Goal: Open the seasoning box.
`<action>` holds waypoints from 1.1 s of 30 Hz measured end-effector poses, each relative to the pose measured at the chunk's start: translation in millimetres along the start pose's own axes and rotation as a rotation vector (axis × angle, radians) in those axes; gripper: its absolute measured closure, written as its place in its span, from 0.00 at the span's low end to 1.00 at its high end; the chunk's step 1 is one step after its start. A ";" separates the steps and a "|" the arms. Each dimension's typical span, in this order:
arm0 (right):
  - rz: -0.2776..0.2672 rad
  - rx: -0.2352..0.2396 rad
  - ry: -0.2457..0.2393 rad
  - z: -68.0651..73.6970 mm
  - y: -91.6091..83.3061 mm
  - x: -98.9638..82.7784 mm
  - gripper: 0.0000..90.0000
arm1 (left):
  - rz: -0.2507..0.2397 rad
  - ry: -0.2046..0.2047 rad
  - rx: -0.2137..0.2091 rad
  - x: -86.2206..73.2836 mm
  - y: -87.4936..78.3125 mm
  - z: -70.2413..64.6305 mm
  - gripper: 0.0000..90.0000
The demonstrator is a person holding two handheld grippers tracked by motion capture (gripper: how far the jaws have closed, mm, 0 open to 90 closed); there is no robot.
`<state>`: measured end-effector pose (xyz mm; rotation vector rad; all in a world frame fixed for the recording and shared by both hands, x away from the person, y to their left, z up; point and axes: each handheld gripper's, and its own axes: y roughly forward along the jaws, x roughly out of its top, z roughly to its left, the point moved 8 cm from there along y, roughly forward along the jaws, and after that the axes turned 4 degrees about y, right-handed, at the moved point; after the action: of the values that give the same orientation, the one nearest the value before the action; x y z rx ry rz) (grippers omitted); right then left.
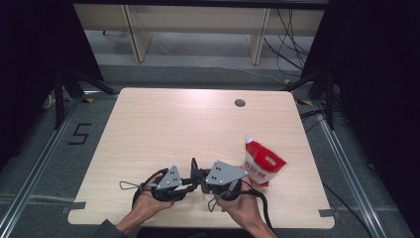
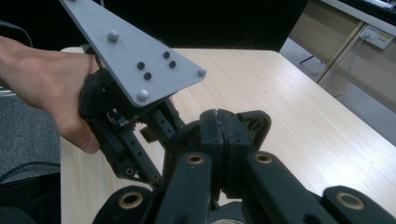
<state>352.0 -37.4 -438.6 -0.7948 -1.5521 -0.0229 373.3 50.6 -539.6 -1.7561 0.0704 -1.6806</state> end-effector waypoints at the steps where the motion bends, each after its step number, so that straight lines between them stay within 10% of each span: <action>1: -0.001 -0.003 0.000 -0.6 0.2 0.2 1.00 | 0.000 0.000 0.000 0.0 0.0 0.0 0.82; 21: -0.027 -0.027 0.044 -17.3 -16.1 -8.5 0.95 | 0.008 -0.035 0.012 0.6 -0.3 -3.1 0.82; 33: -0.005 -0.048 0.135 -32.1 -44.6 -55.1 0.87 | 0.018 -0.028 0.021 -0.7 -2.3 -1.8 0.82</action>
<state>354.3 -111.4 -462.3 -0.8106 -1.4300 -0.1160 370.6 51.9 -539.1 -1.7572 0.0557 -1.6379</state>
